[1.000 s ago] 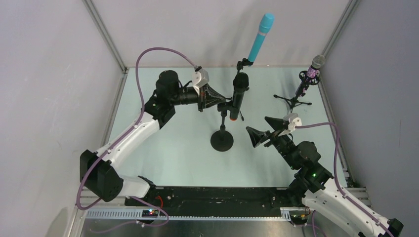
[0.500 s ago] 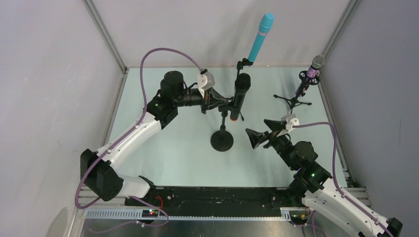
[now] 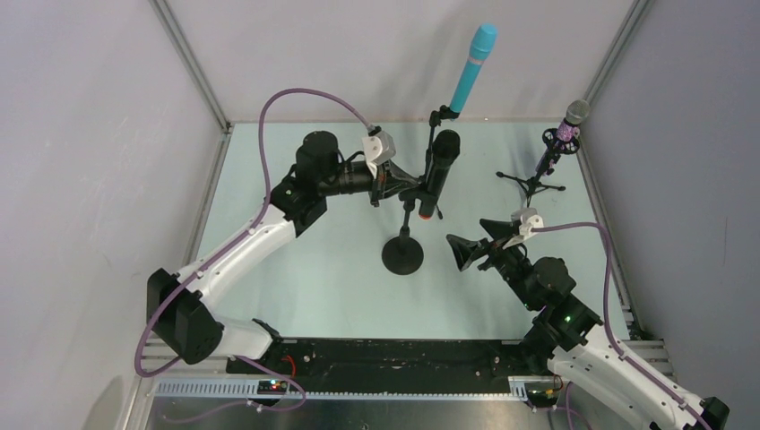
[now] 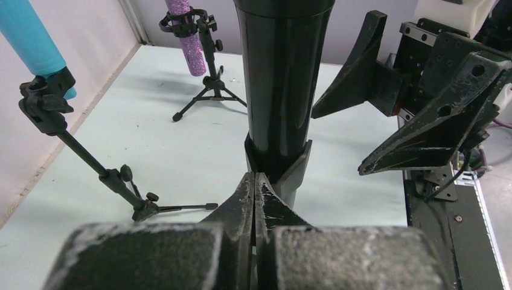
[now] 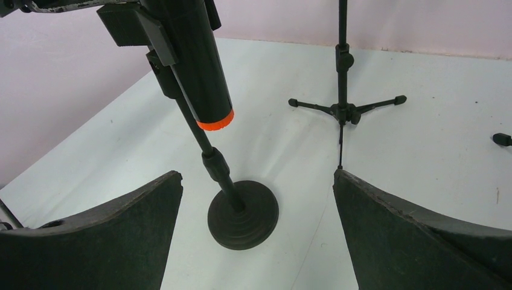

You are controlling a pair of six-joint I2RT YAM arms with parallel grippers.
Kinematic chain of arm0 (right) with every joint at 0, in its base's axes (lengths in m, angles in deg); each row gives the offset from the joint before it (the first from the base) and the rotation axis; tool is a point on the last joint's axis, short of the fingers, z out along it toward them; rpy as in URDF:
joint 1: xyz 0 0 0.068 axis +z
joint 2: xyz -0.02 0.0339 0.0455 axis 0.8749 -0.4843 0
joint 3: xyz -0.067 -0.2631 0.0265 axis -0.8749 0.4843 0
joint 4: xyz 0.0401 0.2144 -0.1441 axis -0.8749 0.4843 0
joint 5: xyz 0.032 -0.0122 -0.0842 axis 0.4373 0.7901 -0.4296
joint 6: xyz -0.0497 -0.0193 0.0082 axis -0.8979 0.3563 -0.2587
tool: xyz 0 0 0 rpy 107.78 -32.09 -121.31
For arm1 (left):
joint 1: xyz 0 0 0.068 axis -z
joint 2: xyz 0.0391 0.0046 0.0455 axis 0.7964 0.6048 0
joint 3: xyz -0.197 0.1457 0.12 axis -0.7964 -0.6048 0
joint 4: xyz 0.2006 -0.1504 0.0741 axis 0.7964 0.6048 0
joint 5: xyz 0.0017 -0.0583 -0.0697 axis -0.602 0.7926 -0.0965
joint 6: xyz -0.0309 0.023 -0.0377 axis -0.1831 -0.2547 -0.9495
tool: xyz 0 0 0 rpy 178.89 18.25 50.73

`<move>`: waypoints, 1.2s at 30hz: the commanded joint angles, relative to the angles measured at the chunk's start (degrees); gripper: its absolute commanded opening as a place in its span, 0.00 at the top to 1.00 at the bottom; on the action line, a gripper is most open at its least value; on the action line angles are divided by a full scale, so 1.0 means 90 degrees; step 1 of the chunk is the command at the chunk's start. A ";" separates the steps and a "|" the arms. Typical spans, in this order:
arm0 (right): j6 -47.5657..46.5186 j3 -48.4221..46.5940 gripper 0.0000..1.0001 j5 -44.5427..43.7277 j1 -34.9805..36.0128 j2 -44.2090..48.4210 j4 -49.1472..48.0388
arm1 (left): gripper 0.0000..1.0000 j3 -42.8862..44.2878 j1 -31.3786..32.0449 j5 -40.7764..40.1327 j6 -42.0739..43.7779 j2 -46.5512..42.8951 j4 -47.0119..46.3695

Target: Attach the microphones to the stand

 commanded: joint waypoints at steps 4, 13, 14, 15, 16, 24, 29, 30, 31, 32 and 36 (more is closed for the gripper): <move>0.0100 -0.0021 0.01 -0.0118 -0.0035 0.0106 0.0025 | 1.00 -0.0790 0.0080 -0.0708 -0.0535 -0.0009 0.0214; 0.0105 0.0039 0.00 -0.0126 -0.0063 0.0046 0.0119 | 1.00 -0.1713 0.0082 -0.0972 -0.0871 -0.0191 -0.0566; 0.0111 0.0048 0.00 -0.0131 -0.0064 0.0044 0.0116 | 1.00 -0.1748 0.0081 -0.0995 -0.0871 -0.0190 -0.0578; 0.0109 0.0062 0.00 -0.0136 -0.0059 0.0026 0.0101 | 1.00 -0.1826 0.0086 -0.1028 -0.0871 -0.0192 -0.0597; 0.0113 0.0069 0.00 -0.0132 -0.0070 0.0020 0.0092 | 1.00 -0.1859 0.0089 -0.1038 -0.0871 -0.0191 -0.0598; 0.0144 0.0094 0.00 -0.0118 -0.0082 -0.0090 0.0079 | 1.00 -0.2213 0.0128 -0.1184 -0.0673 -0.0142 -0.0677; 0.0137 0.0096 0.00 -0.0132 -0.0093 -0.0112 0.0141 | 1.00 -0.2216 0.0127 -0.1258 -0.0644 -0.0205 -0.0702; 0.0141 0.0096 0.00 -0.0131 -0.0098 -0.0106 0.0151 | 1.00 -0.2190 0.0128 -0.1296 -0.0646 -0.0228 -0.0713; 0.0150 0.0096 0.00 -0.0134 -0.0102 -0.0105 0.0161 | 1.00 -0.2172 0.0129 -0.1318 -0.0646 -0.0243 -0.0715; 0.0153 0.0096 0.00 -0.0137 -0.0102 -0.0091 0.0173 | 1.00 -0.2135 0.0129 -0.1355 -0.0644 -0.0276 -0.0741; 0.0166 0.0095 0.00 -0.0137 -0.0103 -0.0064 0.0187 | 0.92 -0.1922 0.0129 -0.1507 -0.0710 -0.0383 -0.0830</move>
